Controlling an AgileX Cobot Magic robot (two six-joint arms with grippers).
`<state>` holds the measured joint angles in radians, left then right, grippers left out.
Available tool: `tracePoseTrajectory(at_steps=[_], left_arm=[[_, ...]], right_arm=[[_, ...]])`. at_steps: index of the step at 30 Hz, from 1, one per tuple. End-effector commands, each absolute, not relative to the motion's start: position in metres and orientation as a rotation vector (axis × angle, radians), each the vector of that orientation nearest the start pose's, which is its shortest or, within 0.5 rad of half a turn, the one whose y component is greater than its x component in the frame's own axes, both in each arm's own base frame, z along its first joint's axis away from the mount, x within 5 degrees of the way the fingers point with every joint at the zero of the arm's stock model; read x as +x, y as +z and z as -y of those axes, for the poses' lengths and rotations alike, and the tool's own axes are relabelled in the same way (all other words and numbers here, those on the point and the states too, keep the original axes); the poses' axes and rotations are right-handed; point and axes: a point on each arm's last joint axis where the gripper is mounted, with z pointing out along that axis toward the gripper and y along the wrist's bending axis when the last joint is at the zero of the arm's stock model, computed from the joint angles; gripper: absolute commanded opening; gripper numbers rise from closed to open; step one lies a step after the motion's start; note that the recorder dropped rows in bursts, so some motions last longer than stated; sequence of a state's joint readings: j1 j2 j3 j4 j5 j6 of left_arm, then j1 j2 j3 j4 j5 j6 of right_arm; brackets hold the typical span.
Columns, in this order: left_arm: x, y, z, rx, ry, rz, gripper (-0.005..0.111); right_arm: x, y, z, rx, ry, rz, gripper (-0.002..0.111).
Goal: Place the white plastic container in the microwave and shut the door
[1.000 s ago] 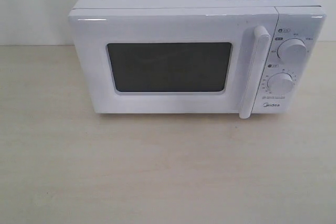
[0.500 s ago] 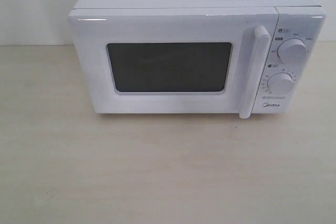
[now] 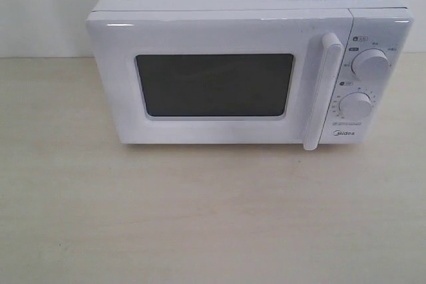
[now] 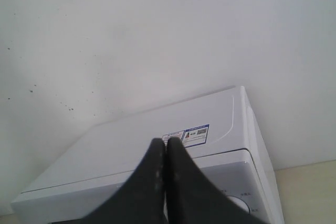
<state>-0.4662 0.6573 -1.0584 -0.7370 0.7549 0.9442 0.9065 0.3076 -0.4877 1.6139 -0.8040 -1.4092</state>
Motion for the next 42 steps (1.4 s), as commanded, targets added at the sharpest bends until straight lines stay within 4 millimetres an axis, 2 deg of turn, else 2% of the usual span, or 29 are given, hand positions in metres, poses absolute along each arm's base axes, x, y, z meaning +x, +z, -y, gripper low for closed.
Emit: tracePoseTrajectory(at_steps=[1, 9, 13, 16, 20, 29, 36, 39, 42], left_arm=[[0.044, 0.462, 0.065, 0.921, -0.431, -1.332, 0.004], [0.001, 0.469, 0.042, 0.806, -0.270, -1.216, 0.004], [-0.017, 0.453, 0.031, 0.713, -0.111, -1.177, 0.004], [-0.021, 0.436, 0.025, 0.596, -0.024, -1.136, 0.004], [-0.014, 0.403, 0.020, 0.493, 0.033, -1.136, 0.004], [0.017, 0.313, 0.019, 0.407, 0.135, -1.332, 0.004], [0.040, 0.270, 0.009, 0.297, 0.215, -1.410, 0.004], [0.045, 0.259, 0.006, 0.266, 0.236, -1.417, 0.004], [0.051, 0.235, 0.004, 0.252, 0.236, -1.474, 0.004]], right_arm=[[0.076, 0.347, 0.010, 0.209, 0.393, -1.410, 0.000], [0.076, 0.347, 0.010, 0.211, 0.391, -1.410, 0.000], [0.076, 0.347, 0.010, 0.211, 0.391, -1.410, 0.000], [0.076, 0.347, 0.010, 0.211, 0.391, -1.410, 0.000], [0.076, 0.347, 0.010, 0.211, 0.391, -1.410, 0.000], [0.076, 0.347, 0.010, 0.211, 0.391, -1.410, 0.000], [0.076, 0.346, 0.012, 0.235, 0.368, -1.410, 0.000], [0.076, 0.346, 0.012, 0.235, 0.368, -1.410, 0.000], [0.076, 0.346, 0.012, 0.235, 0.368, -1.410, 0.000]])
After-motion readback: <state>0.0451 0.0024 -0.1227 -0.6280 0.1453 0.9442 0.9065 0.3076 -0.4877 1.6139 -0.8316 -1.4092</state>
